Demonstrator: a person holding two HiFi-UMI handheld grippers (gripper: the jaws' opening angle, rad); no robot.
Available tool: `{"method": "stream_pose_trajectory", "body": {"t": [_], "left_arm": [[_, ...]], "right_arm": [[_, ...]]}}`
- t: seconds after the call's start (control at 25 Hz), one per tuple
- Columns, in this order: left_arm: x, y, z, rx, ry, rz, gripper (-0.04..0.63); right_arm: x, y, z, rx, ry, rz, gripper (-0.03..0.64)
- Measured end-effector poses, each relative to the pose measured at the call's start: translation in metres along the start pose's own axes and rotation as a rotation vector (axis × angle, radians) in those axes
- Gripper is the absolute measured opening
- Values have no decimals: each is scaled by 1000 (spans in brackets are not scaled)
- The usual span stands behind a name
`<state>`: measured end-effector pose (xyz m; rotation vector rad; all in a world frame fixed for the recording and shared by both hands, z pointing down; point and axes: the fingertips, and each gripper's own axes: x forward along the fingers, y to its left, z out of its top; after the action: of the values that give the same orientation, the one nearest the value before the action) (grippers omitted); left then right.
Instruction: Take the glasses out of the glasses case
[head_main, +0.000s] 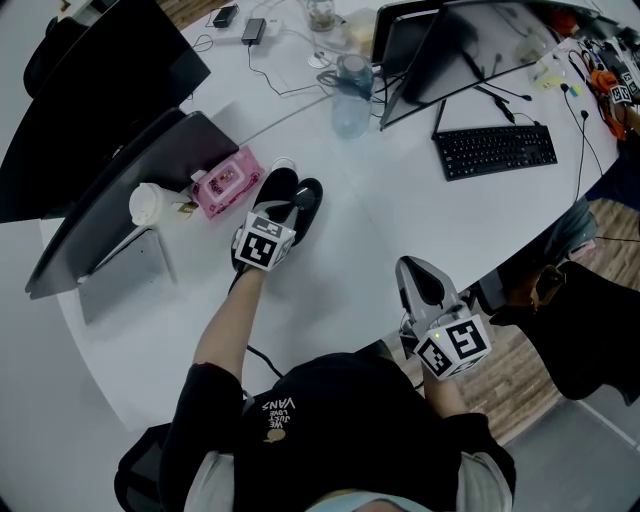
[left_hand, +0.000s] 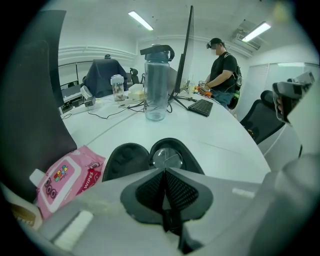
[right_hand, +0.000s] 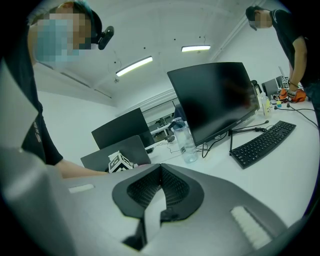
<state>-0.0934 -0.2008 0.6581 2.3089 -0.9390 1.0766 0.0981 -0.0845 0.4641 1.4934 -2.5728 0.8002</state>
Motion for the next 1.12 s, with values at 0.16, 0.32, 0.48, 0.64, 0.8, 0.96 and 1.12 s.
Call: {"method": "stream_pose_trajectory", "body": {"t": [0.16, 0.32, 0.48, 0.64, 0.8, 0.96, 1.12], "left_arm": [[-7, 0, 5, -5, -15, 6, 9], [-12, 3, 9, -7, -37, 17, 9], [-18, 3, 13, -9, -47, 24, 9], [-26, 4, 15, -15, -55, 35, 9], [-33, 6, 18, -20, -78, 46, 9], [-43, 6, 25, -20, -103, 54, 9], [-54, 6, 32, -18, -131, 63, 9]], "right_arm": [[-1, 2, 0, 0, -3, 4, 0], [-1, 6, 2, -5, -7, 9, 0], [-3, 8, 5, -10, -15, 14, 0], [-5, 10, 7, -14, -20, 17, 0], [-6, 12, 8, -21, -29, 21, 0], [-7, 14, 11, -26, -35, 29, 0], [-7, 18, 14, -33, -41, 41, 0]]}}
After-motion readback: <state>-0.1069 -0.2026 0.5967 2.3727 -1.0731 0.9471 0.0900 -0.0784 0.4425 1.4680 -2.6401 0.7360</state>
